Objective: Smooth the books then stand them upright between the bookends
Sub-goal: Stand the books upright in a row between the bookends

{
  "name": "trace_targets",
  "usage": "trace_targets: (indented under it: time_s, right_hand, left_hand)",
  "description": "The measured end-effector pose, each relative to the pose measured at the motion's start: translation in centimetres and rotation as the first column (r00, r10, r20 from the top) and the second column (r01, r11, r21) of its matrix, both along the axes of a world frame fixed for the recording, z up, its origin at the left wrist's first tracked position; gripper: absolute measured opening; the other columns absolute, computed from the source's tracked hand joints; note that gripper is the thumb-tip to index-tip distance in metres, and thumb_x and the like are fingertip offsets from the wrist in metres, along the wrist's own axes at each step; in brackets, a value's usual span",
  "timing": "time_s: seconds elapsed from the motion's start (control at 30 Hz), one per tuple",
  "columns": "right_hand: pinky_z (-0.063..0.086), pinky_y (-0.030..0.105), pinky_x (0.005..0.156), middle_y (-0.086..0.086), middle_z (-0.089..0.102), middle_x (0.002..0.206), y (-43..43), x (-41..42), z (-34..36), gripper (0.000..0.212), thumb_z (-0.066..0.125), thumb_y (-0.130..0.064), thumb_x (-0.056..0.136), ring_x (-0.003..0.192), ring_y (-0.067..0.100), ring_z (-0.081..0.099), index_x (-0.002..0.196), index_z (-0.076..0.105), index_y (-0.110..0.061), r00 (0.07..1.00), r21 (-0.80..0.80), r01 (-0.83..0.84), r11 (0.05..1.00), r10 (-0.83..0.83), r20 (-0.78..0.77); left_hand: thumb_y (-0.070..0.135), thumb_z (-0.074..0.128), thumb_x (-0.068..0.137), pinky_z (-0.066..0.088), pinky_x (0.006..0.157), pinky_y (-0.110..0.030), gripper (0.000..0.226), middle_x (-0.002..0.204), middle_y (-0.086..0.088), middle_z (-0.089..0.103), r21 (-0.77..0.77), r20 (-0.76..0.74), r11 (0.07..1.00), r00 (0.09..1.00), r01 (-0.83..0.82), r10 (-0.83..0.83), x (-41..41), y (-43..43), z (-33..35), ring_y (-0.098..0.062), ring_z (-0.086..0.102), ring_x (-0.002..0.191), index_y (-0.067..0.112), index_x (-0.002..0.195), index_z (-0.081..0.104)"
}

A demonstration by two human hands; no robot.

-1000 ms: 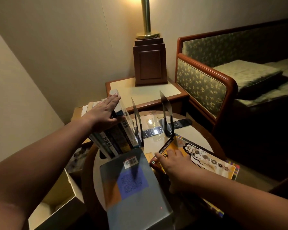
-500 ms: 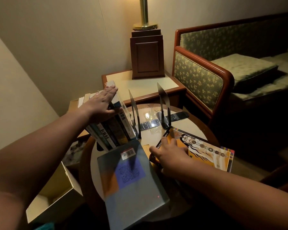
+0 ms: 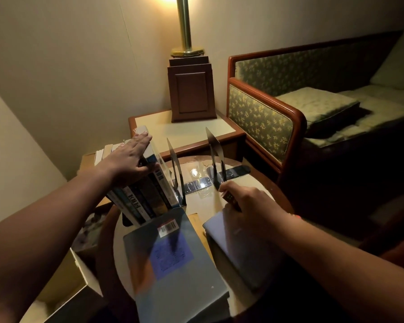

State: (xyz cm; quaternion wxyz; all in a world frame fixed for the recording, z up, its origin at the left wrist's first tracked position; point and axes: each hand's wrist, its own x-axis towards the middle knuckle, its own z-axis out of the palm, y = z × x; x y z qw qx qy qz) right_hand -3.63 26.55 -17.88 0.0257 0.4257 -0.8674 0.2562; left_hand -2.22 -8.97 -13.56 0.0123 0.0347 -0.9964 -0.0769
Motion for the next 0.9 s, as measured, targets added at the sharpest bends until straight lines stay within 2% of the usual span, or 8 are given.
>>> trace_targets:
  time_s: [0.1,0.2,0.27,0.33,0.4,0.47,0.67,0.9]
  right_hand:
    - [0.027,-0.005,0.064,0.011,0.073,0.101,0.0,0.5,0.7,0.039,0.067,-0.006,0.089,0.082,0.021,0.073,0.126,0.056,-0.007,0.990,0.002,-0.095,0.996,0.094,-0.106]
    - [0.026,-0.005,0.048,0.005,0.070,0.085,-0.4,0.9,1.9,0.042,0.068,-0.003,0.086,0.062,0.003,0.058,0.124,0.052,-0.009,0.979,-0.052,-0.139,0.989,0.129,-0.159]
    - [0.035,-0.002,0.050,0.001,0.067,0.081,-0.7,0.5,3.0,0.037,0.063,-0.005,0.091,0.062,-0.002,0.052,0.125,0.048,-0.012,0.971,-0.129,-0.146,0.981,0.116,-0.211]
    - [0.049,0.010,0.052,0.002,0.067,0.083,-1.0,-0.4,4.1,0.034,0.056,-0.012,0.097,0.062,0.004,0.060,0.129,0.044,-0.013,0.964,-0.204,-0.157,0.966,0.105,-0.243]
    - [0.053,0.019,0.051,0.001,0.066,0.083,-1.2,-1.3,5.1,0.033,0.052,-0.015,0.099,0.063,0.009,0.064,0.130,0.043,-0.013,0.967,-0.278,-0.143,0.950,0.074,-0.245]
    - [0.051,0.017,0.050,-0.005,0.063,0.081,-1.5,-2.1,6.0,0.034,0.056,-0.013,0.098,0.062,0.005,0.062,0.130,0.045,-0.010,0.965,-0.351,-0.118,0.929,0.025,-0.260]
    - [0.056,0.018,0.056,0.004,0.070,0.084,-4.0,-3.3,7.0,0.033,0.057,-0.021,0.095,0.068,0.011,0.068,0.123,0.056,-0.005,0.941,-0.590,-0.002,0.807,-0.197,-0.274]
    - [0.058,0.016,0.067,0.006,0.072,0.092,-8.5,-5.5,3.7,0.041,0.054,-0.034,0.096,0.079,0.012,0.071,0.125,0.056,-0.005,0.966,-0.696,0.033,0.717,-0.202,-0.162]
  left_hand:
    - [0.054,0.058,0.092,0.003,0.120,-0.038,0.094,0.166,0.004,-0.006,0.002,0.000,1.000,1.000,-0.002,0.002,-0.1,0.1,0.0,-0.015,-0.005,0.152,0.024,0.159,-0.001]
    - [0.055,0.057,0.091,0.004,0.121,-0.040,0.095,0.165,0.005,-0.007,0.002,0.006,1.000,1.000,-0.003,0.003,-0.3,0.0,0.0,-0.015,-0.005,0.152,0.025,0.159,-0.002]
    - [0.056,0.057,0.091,0.004,0.121,-0.039,0.095,0.165,0.005,-0.008,-0.010,0.006,1.000,1.000,-0.008,0.008,-0.3,0.1,0.0,-0.015,-0.006,0.152,0.026,0.159,-0.002]
    - [0.055,0.057,0.092,0.004,0.120,-0.038,0.095,0.164,0.008,-0.009,-0.016,0.003,1.000,1.000,-0.013,0.013,-0.3,0.3,0.1,-0.014,-0.006,0.151,0.026,0.159,-0.003]
    - [0.053,0.058,0.093,0.003,0.120,-0.037,0.094,0.164,0.008,-0.009,-0.020,0.007,1.000,1.000,-0.010,0.011,-0.3,0.4,0.2,-0.014,-0.007,0.151,0.025,0.159,-0.003]
    - [0.052,0.059,0.093,0.002,0.120,-0.035,0.095,0.165,0.005,-0.008,-0.034,0.009,0.999,1.000,-0.002,0.002,-0.3,0.3,0.2,-0.014,-0.007,0.151,0.024,0.159,-0.003]
    - [0.053,0.060,0.092,-0.002,0.115,-0.030,0.096,0.165,0.006,-0.010,-0.038,0.008,0.999,1.000,0.003,-0.003,-0.4,0.4,0.3,-0.009,-0.011,0.148,0.025,0.158,-0.004]
    - [0.059,0.055,0.092,-0.004,0.112,-0.028,0.095,0.161,0.012,-0.015,-0.061,0.018,0.998,1.000,0.003,-0.002,-0.6,0.3,0.2,-0.001,-0.017,0.139,0.028,0.158,-0.006]
